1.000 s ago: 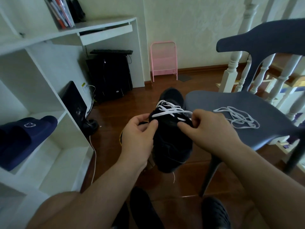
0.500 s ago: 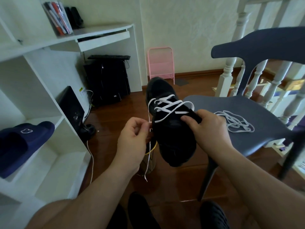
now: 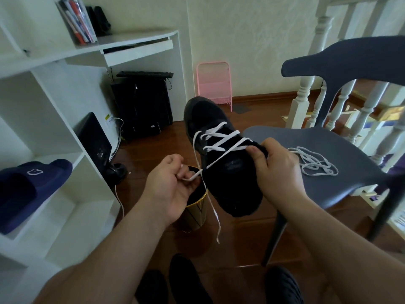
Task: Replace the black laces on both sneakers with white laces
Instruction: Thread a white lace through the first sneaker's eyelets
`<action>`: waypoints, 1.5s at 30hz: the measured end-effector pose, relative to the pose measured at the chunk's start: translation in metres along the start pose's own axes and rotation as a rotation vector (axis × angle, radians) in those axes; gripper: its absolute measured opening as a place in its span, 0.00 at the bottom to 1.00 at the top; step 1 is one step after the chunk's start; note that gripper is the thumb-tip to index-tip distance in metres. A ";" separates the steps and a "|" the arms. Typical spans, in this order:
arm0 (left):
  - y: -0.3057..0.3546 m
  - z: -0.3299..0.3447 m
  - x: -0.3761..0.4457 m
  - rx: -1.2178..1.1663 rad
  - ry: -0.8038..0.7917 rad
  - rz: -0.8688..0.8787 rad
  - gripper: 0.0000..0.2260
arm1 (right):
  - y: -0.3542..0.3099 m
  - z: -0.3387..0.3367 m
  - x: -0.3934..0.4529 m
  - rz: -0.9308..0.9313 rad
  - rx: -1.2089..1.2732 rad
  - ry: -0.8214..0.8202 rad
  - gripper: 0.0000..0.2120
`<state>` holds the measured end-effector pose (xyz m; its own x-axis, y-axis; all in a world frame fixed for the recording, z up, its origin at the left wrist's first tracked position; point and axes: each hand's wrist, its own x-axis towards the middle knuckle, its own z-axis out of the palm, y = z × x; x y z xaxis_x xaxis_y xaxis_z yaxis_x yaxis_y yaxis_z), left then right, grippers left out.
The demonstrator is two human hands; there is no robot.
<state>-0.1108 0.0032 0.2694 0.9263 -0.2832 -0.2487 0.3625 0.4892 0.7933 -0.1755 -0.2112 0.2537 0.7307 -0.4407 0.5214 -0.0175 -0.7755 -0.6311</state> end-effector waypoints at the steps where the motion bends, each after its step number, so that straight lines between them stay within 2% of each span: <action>1: 0.005 -0.002 0.002 -0.048 0.034 0.023 0.13 | 0.000 0.000 0.000 -0.017 -0.020 -0.003 0.19; 4: 0.023 -0.010 0.011 -0.290 0.105 0.056 0.10 | 0.000 -0.002 0.002 -0.100 -0.080 0.013 0.18; 6: 0.024 -0.012 0.012 -0.302 0.104 0.019 0.08 | -0.001 -0.003 0.003 -0.109 -0.065 0.037 0.17; 11: -0.004 0.006 -0.006 0.315 -0.031 0.007 0.08 | -0.009 0.004 -0.007 -0.145 -0.051 0.030 0.17; 13: -0.012 0.014 -0.011 0.366 -0.094 0.012 0.11 | -0.011 0.008 -0.012 -0.182 -0.015 0.038 0.16; 16: -0.021 0.012 -0.009 0.467 -0.098 0.110 0.18 | -0.012 0.012 -0.017 -0.238 0.033 0.006 0.15; 21: -0.018 0.009 -0.014 0.686 -0.112 0.207 0.19 | -0.027 0.005 -0.018 0.089 0.194 -0.206 0.23; 23: -0.022 0.007 -0.018 0.883 -0.179 0.248 0.20 | -0.028 0.007 -0.017 0.153 0.232 -0.262 0.27; 25: -0.030 0.007 -0.021 0.987 -0.242 0.280 0.20 | -0.028 0.010 -0.017 0.170 0.222 -0.298 0.24; 27: -0.033 0.010 -0.024 0.941 -0.271 0.248 0.20 | -0.026 0.010 -0.016 0.181 0.206 -0.311 0.19; 29: -0.029 0.015 -0.024 0.724 -0.279 0.140 0.18 | -0.022 0.009 -0.013 0.204 0.193 -0.333 0.15; 31: -0.021 0.017 -0.023 0.508 -0.276 0.020 0.15 | -0.019 0.007 -0.011 0.218 0.182 -0.366 0.16; 33: -0.018 0.014 -0.020 0.452 -0.259 -0.035 0.15 | -0.016 0.008 -0.011 0.234 0.157 -0.389 0.17; 37: -0.021 0.013 -0.017 0.346 -0.211 -0.130 0.09 | -0.013 0.012 -0.014 0.278 0.143 -0.317 0.10; 39: -0.023 0.012 -0.015 0.191 -0.155 -0.198 0.08 | -0.014 0.011 -0.012 0.298 0.141 -0.266 0.08; 41: -0.025 0.011 -0.010 0.101 -0.044 -0.284 0.12 | -0.014 0.007 -0.007 0.312 0.152 -0.222 0.08; 43: -0.026 0.009 -0.005 0.067 0.063 -0.353 0.14 | -0.014 0.003 -0.004 0.302 0.160 -0.187 0.08; 45: -0.026 0.006 -0.001 0.086 0.087 -0.394 0.12 | -0.016 0.001 -0.003 0.273 0.155 -0.181 0.08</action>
<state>-0.1219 -0.0143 0.2521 0.7246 -0.3624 -0.5862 0.6850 0.2856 0.6702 -0.1770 -0.1967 0.2615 0.8226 -0.5244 0.2200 -0.1352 -0.5561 -0.8201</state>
